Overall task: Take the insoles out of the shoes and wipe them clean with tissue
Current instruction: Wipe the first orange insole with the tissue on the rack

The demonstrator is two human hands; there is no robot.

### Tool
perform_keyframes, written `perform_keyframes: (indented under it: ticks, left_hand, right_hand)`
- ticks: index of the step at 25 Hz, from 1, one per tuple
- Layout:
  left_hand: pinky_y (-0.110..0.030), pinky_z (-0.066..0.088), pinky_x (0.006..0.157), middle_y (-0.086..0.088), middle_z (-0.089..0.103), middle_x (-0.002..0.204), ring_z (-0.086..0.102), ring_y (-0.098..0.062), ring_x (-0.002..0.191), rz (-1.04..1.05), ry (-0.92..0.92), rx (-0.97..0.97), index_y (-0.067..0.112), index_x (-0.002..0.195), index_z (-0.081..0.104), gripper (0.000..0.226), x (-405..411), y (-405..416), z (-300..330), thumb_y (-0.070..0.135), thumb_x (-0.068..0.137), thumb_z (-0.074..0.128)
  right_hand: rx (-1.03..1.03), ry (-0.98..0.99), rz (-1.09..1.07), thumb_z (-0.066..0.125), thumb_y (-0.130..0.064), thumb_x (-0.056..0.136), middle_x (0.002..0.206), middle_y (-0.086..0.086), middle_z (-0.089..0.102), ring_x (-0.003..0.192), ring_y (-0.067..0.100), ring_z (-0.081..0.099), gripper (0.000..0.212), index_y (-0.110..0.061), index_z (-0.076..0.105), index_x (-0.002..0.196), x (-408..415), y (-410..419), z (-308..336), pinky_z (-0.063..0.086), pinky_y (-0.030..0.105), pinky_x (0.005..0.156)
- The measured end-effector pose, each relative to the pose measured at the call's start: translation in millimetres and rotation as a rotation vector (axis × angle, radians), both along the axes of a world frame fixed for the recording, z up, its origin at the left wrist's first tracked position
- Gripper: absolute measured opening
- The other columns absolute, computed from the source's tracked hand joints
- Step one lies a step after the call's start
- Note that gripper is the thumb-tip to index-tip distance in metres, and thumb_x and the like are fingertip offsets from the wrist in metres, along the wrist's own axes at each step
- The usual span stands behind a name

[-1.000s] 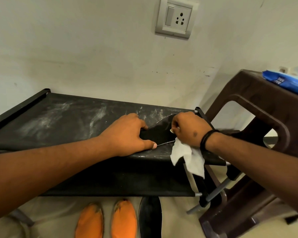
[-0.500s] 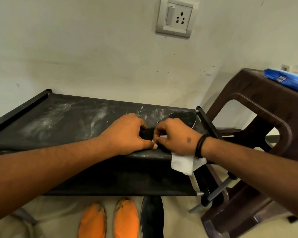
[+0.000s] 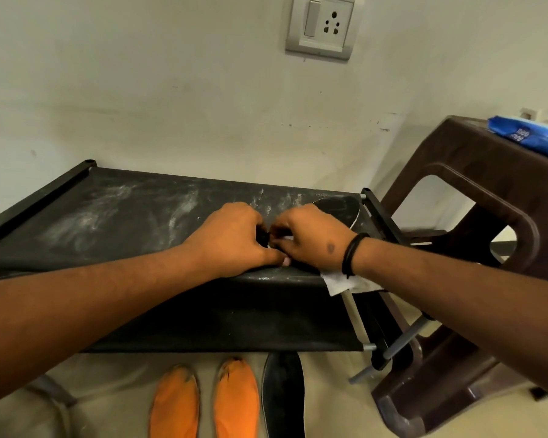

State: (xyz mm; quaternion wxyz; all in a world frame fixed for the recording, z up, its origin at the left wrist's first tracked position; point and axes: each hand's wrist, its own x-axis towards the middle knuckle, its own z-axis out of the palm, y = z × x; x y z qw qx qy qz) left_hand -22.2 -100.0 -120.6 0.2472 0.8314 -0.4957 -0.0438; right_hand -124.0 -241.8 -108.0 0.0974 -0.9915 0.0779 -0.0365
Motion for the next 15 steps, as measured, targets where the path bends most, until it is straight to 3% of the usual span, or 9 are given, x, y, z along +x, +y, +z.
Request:
perform_keyframes:
  ticks: [4,9,13,15]
  left_hand:
    - [-0.036,0.061,0.075,0.002,0.073,0.085,0.068,-0.011,0.078,-0.008,-0.004,0.013,0.018,0.098,0.078,0.061,-1.7,-0.2,1.2,0.070,0.065,0.078]
    - [-0.039,0.057,0.061,-0.003,0.069,0.066,0.066,-0.017,0.063,0.018,-0.002,0.021,0.013,0.076,0.073,0.055,0.4,0.9,1.5,0.065,0.063,0.082]
    - [-0.041,0.061,0.069,-0.003,0.075,0.079,0.071,-0.015,0.073,0.032,0.012,0.032,0.013,0.089,0.077,0.070,-0.3,-0.4,-0.3,0.076,0.058,0.076]
    - [-0.043,0.061,0.069,-0.004,0.074,0.078,0.070,-0.016,0.072,0.023,0.003,0.028,0.012,0.088,0.077,0.072,1.1,-0.7,-0.8,0.077,0.057,0.075]
  right_hand:
    - [-0.225,-0.011,-0.285,0.058,-0.025,0.095,0.094,0.006,0.071,0.084,0.023,0.065,0.016,-0.016,0.071,0.096,10.3,-39.9,7.3,0.055,0.037,0.077]
    - [0.051,-0.031,0.021,0.065,-0.020,0.088,0.085,0.001,0.074,0.080,0.016,0.068,0.010,-0.017,0.075,0.088,14.3,4.5,-4.9,0.057,0.035,0.077]
    - [-0.150,-0.051,-0.248,0.062,-0.024,0.093,0.092,0.003,0.072,0.085,0.021,0.066,0.013,-0.017,0.073,0.094,18.7,-37.7,6.3,0.056,0.038,0.079]
    - [-0.115,-0.071,-0.220,0.063,-0.022,0.092,0.092,0.004,0.072,0.085,0.021,0.066,0.012,-0.016,0.073,0.092,19.9,-29.9,3.1,0.056,0.036,0.079]
